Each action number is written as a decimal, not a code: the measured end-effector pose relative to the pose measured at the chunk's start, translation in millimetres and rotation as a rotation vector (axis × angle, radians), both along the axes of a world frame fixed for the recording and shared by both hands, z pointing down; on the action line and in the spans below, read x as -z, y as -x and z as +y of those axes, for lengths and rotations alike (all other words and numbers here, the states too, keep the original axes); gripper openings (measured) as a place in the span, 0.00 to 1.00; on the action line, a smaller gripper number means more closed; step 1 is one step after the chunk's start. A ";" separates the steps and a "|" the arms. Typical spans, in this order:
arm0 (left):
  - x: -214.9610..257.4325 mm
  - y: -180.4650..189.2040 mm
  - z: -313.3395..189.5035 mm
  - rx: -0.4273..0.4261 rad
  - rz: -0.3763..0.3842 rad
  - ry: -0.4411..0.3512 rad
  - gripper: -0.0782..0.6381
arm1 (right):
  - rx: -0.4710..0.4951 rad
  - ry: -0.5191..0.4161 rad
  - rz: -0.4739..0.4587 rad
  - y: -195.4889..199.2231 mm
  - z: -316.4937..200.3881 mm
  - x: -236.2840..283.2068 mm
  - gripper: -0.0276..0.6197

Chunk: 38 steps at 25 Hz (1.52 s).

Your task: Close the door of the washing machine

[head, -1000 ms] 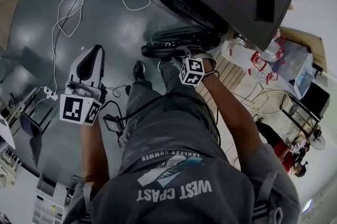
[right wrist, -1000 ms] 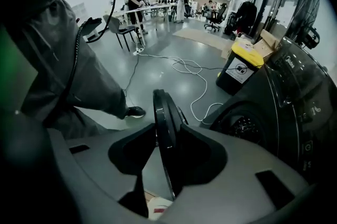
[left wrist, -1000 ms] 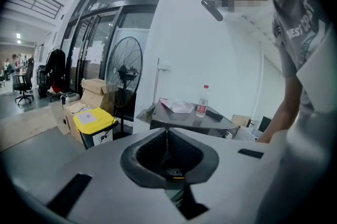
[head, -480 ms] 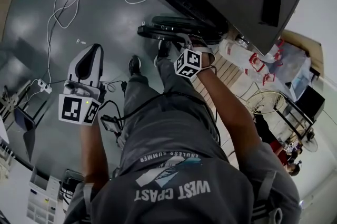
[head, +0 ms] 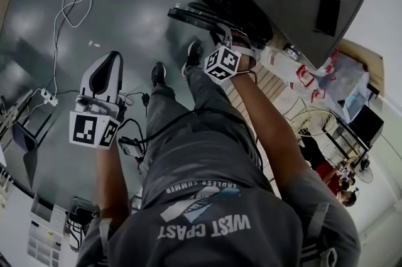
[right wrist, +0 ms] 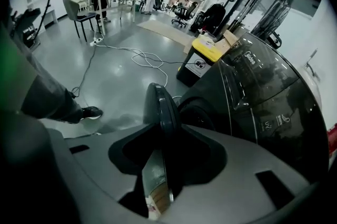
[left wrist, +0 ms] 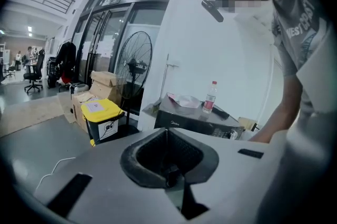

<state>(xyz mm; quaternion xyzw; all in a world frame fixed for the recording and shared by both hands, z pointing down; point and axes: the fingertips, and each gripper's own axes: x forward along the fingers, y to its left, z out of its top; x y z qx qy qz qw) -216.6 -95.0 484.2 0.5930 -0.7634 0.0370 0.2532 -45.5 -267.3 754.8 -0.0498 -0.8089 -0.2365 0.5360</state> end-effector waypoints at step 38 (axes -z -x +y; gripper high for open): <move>7.3 30.9 11.5 -0.016 -0.015 -0.001 0.14 | -0.363 -0.132 -0.059 31.5 -87.3 -9.0 0.36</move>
